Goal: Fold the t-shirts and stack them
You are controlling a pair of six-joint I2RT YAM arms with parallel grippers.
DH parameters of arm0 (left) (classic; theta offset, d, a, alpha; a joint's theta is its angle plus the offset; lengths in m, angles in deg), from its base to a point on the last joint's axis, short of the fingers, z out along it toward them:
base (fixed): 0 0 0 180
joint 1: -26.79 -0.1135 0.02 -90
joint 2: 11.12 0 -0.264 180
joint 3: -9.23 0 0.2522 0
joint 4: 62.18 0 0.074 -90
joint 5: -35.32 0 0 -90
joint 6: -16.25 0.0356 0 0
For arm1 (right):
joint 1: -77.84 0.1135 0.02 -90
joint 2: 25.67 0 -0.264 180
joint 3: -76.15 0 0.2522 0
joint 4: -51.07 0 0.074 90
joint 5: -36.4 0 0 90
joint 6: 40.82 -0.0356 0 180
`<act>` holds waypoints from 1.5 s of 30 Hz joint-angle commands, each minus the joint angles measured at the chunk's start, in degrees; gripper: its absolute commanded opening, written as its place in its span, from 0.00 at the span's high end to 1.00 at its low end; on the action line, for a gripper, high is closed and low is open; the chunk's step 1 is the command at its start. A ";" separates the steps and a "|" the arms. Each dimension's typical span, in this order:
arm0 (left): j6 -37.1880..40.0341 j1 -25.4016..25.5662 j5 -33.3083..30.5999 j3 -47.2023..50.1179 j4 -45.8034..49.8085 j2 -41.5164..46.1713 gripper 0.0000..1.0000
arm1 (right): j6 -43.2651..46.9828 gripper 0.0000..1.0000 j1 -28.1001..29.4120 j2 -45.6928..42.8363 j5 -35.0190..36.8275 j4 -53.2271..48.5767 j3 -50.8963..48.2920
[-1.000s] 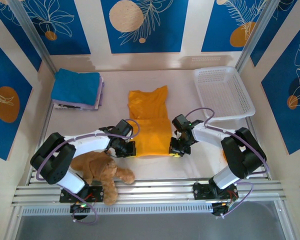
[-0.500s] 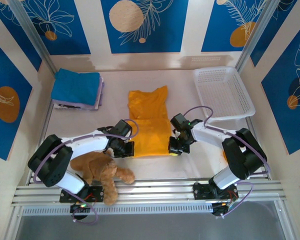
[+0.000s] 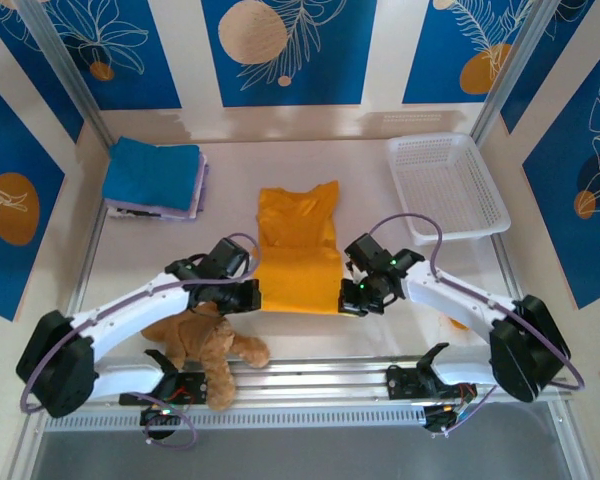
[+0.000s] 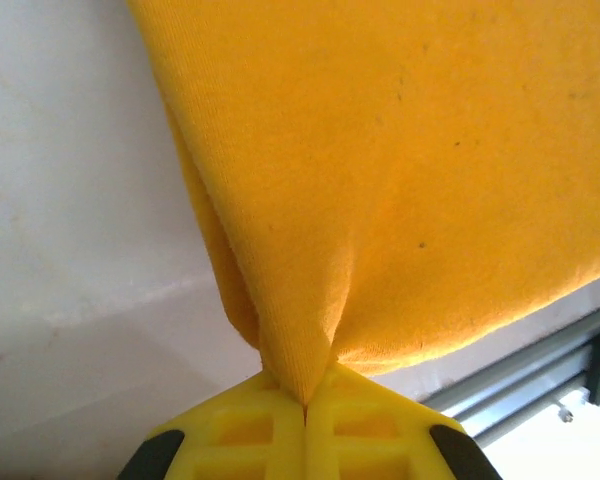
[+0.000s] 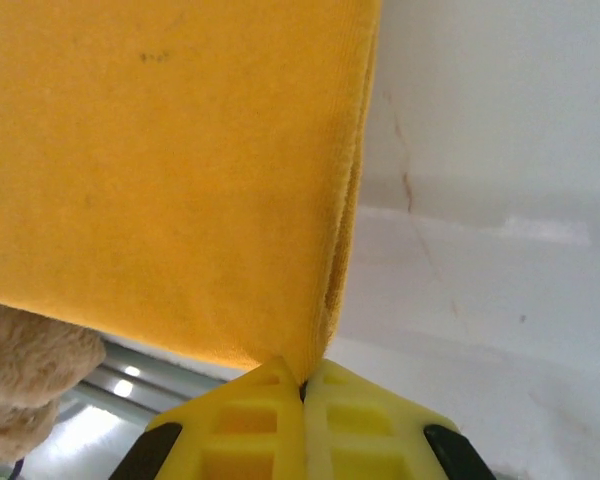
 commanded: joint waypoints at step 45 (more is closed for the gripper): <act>-4.99 10.19 -8.40 -24.15 20.60 2.34 1.00 | -23.01 1.00 20.27 -16.33 13.41 -22.00 15.35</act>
